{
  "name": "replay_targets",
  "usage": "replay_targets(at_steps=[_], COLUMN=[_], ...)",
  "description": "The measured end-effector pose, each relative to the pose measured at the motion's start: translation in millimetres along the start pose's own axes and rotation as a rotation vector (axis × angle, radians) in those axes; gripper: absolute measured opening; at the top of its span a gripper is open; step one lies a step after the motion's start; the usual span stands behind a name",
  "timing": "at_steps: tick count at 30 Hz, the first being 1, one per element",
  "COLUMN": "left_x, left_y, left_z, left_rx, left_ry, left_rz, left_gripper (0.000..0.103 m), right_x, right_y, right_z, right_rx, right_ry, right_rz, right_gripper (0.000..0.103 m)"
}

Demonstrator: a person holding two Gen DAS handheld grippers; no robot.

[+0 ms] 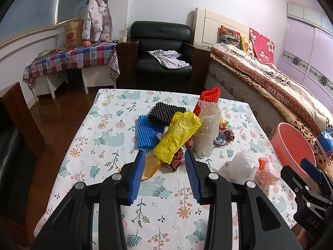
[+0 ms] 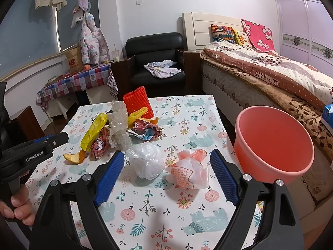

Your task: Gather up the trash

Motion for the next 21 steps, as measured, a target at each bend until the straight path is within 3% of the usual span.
replay_targets(at_steps=[21], left_x=[0.2], left_y=[0.1], left_z=[-0.1], left_rx=[0.001], left_ry=[-0.001], left_rz=[0.0], left_gripper=[0.039], right_x=[2.4], right_y=[-2.1], right_z=[1.4], right_rx=[0.007], right_ry=[0.006], right_rz=[-0.004], right_gripper=[0.085])
Point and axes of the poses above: each gripper's, at about its wrist camera, not at the fingertips, and z roughly the way its jaws point, x to its left, y to its top, the point moved 10 cm from there along z, roughly the way its jaws point, and after that the axes turned 1 degree about x, right-handed, at the moved point
